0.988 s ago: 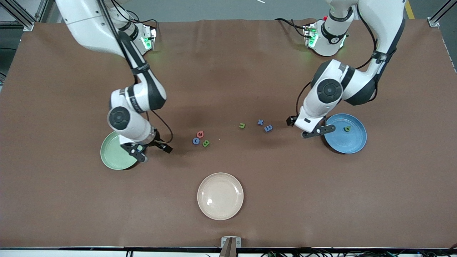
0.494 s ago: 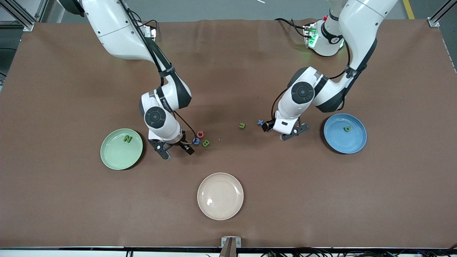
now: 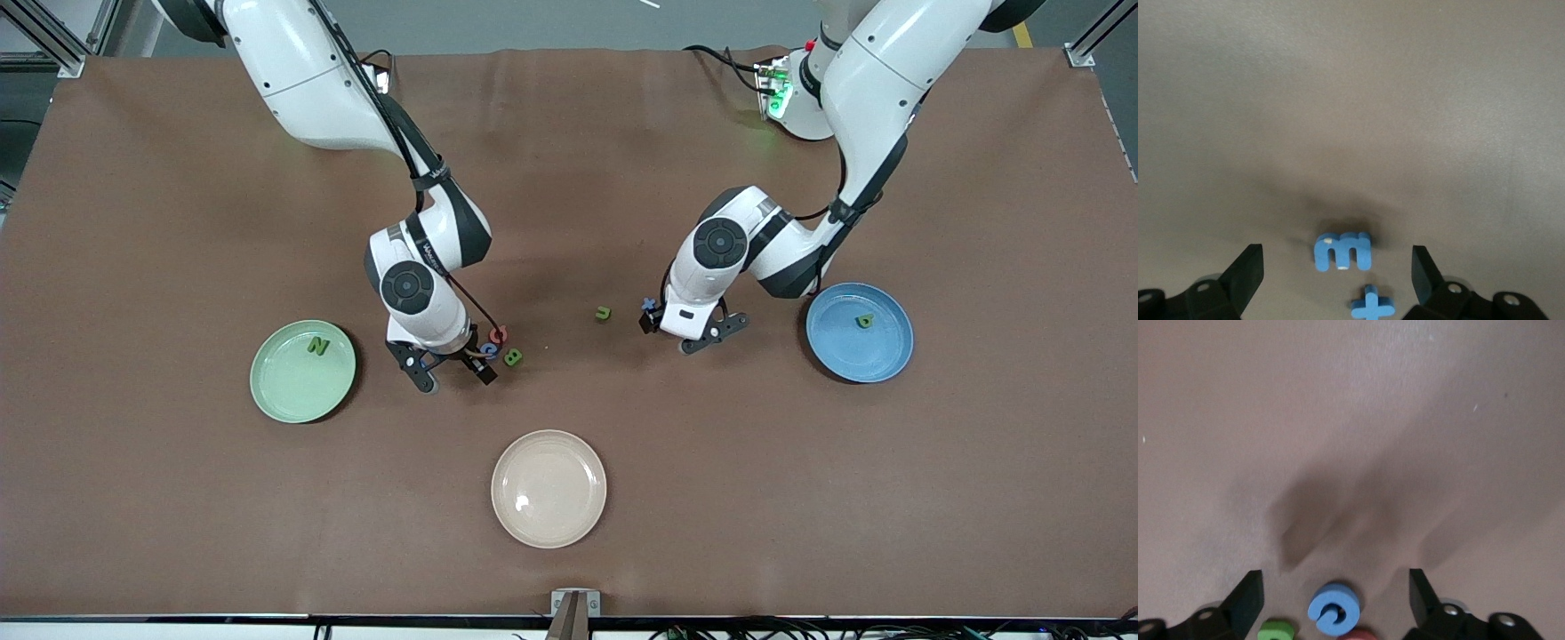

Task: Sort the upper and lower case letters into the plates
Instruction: 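Move the left gripper to the blue m while the right gripper reaches the blue G, then grasp the blue m with the left gripper while the right gripper grasps the G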

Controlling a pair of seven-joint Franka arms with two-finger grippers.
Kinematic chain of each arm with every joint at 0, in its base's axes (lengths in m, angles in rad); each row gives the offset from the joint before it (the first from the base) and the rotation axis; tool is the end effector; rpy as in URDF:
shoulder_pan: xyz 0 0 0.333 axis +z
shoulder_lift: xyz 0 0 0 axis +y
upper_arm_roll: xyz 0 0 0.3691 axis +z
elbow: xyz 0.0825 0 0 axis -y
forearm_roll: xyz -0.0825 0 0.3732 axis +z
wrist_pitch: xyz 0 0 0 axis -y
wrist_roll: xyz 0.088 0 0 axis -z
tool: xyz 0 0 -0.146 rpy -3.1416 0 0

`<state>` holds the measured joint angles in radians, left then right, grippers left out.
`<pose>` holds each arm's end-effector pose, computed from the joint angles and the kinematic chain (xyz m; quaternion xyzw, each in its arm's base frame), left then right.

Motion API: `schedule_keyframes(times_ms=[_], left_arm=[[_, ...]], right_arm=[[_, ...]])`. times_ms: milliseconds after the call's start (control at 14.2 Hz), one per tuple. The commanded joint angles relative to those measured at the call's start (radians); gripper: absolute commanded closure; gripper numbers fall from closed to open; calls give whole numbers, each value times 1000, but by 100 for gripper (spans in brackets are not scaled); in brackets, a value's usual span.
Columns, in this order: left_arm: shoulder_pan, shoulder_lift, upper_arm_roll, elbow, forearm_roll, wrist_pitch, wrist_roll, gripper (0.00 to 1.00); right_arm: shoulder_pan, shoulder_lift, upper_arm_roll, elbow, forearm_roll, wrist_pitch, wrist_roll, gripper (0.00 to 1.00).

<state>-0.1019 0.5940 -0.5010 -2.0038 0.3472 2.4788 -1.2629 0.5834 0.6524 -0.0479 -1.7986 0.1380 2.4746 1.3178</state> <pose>0.5196 -0.3374 0.2007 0.9742 0.2229 -0.0317 0.0122 0.5841 0.3532 0.1977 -0.9044 0.4255 0.0155 0.0275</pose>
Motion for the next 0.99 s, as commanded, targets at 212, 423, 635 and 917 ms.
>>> schedule_keyframes(times_ms=[212, 423, 635, 917], left_arm=[[-7, 23, 4, 16, 26, 25, -27, 12], [-7, 29, 4, 16, 26, 25, -27, 19], [-16, 41, 4, 17, 27, 25, -29, 25], [-21, 55, 6, 22, 33, 25, -41, 31]], right_arm=[[50, -2, -18, -4, -8, -8, 43, 13], [55, 1, -23, -4, -11, -6, 41, 15], [55, 7, -23, -2, -32, -6, 43, 20], [56, 13, -23, -4, -34, -6, 43, 30]])
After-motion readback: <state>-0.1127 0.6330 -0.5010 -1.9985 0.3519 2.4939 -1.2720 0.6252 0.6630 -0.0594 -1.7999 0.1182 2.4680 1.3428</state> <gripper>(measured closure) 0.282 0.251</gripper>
